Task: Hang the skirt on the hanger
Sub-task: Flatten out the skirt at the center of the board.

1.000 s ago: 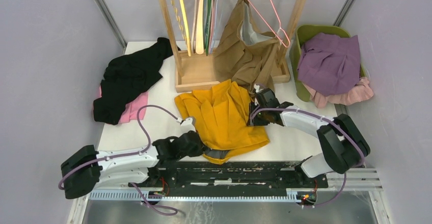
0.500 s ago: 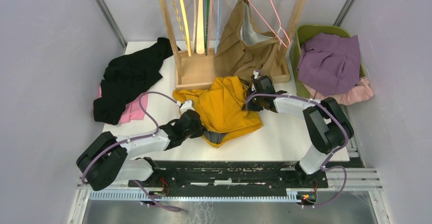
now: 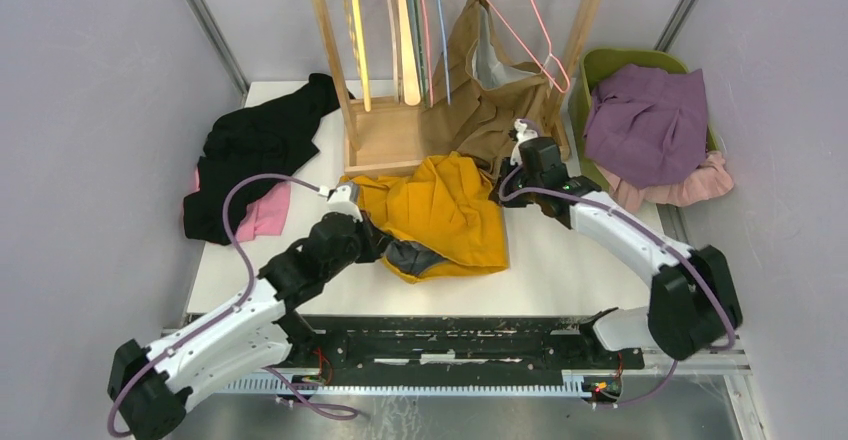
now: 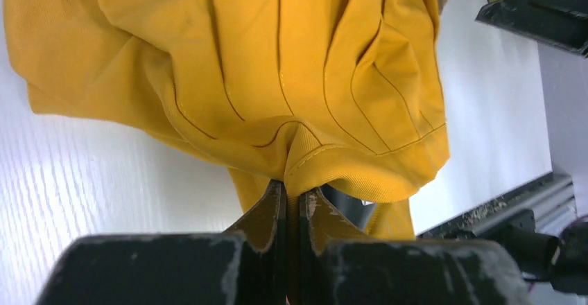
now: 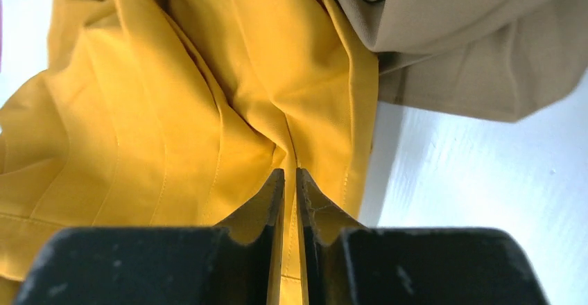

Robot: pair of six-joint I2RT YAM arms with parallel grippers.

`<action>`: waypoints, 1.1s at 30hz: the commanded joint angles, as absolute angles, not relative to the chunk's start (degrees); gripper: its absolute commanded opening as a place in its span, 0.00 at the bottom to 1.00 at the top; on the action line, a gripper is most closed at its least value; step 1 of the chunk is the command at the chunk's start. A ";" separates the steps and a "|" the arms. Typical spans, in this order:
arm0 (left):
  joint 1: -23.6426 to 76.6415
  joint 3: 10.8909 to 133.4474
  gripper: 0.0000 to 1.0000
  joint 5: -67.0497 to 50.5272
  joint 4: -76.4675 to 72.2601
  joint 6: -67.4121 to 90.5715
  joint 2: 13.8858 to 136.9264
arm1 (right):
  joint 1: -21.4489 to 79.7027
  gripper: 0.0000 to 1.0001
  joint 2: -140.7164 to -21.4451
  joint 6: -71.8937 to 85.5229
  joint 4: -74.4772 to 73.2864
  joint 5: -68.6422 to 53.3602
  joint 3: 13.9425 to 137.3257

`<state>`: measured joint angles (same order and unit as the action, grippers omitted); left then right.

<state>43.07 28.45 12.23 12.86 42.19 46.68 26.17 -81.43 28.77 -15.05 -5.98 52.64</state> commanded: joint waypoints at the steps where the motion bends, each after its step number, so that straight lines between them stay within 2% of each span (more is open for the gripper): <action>1: 42.98 27.79 0.12 5.17 23.37 42.71 40.21 | 26.00 0.17 -74.43 25.94 -22.20 -5.27 50.50; 2: 43.20 26.97 0.17 3.86 24.01 43.36 39.41 | 26.01 0.18 -73.88 25.78 -23.20 -5.44 50.06; 5: 45.57 25.10 0.40 0.51 23.12 46.81 39.14 | 26.02 0.24 -72.97 25.46 -25.19 -8.14 49.35; 10: 48.35 26.61 0.59 -0.98 25.22 50.18 39.05 | 26.61 0.34 -72.77 24.78 -26.23 -17.20 48.58; 13: 49.59 29.30 0.86 2.08 29.97 51.12 36.13 | 27.79 0.36 -73.23 24.24 -26.73 -18.17 48.23; 15: 49.66 30.63 0.98 2.88 32.64 51.15 34.52 | 28.24 0.37 -73.74 24.60 -25.76 -18.14 47.62; 21: 49.80 30.29 0.99 3.28 34.25 53.40 32.59 | 31.07 0.38 -77.49 25.02 -23.31 -17.71 48.90; 26: 49.90 31.38 0.99 7.12 36.69 53.90 29.74 | 34.84 0.39 -85.15 23.81 -24.13 -15.14 52.67; 33: 49.96 22.45 0.99 2.48 28.45 55.67 37.26 | 40.19 0.38 -88.94 25.06 -24.53 -8.64 50.48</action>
<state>49.65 27.22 4.38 33.80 52.69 33.43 38.11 -89.08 24.99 -25.36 -13.13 50.76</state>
